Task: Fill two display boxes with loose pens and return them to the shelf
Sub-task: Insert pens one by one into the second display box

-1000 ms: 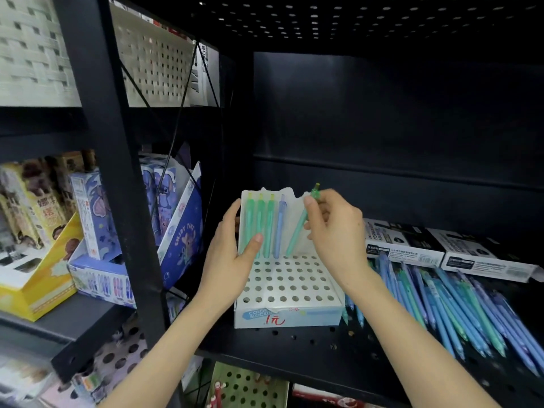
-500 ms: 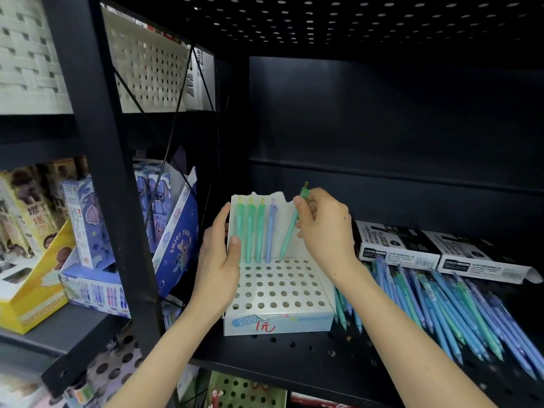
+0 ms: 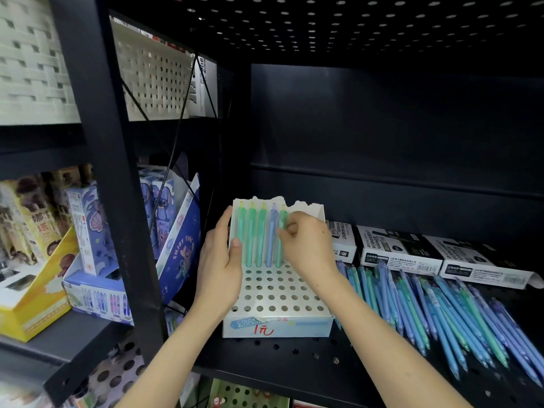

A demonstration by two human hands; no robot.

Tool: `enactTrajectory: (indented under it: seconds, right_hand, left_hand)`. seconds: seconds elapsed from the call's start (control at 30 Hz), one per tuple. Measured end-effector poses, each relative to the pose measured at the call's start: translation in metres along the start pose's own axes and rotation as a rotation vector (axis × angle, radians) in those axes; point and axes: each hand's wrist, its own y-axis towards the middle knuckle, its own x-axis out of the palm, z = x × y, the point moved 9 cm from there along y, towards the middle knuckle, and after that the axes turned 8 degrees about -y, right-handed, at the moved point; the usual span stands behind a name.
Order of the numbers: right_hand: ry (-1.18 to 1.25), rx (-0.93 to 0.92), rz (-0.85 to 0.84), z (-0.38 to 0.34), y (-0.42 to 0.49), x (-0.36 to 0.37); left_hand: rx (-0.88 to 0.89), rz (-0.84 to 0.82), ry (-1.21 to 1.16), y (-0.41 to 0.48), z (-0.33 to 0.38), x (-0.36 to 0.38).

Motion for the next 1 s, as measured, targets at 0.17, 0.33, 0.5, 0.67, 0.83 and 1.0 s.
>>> enactTrajectory:
  seconds: [0.17,0.33,0.5,0.67,0.83,1.0]
  right_hand:
    - [0.107,-0.011,0.040,0.001,-0.020,-0.031]
    - [-0.030,0.053,0.210,0.056,-0.057,-0.096]
    - [-0.375,0.273,0.183,0.154,-0.089,-0.145]
    - [-0.473,0.351,0.081,0.215,-0.113,-0.170]
    - [-0.581,0.340,-0.038,0.244,-0.111,-0.162]
    - [-0.506,0.299,-0.038,0.240,-0.104,-0.153]
  left_hand:
    - [-0.003,0.011,0.052,-0.001,0.001,-0.004]
    - [0.042,0.132,0.285,-0.012,0.034,-0.017]
    - [0.252,0.056,0.157,-0.029,0.097,0.023]
    - [0.170,-0.230,-0.135,-0.046,0.120,0.096]
    - [-0.089,-0.562,0.103,-0.050,0.089,0.184]
    - [-0.237,-0.665,0.335,-0.045,0.050,0.233]
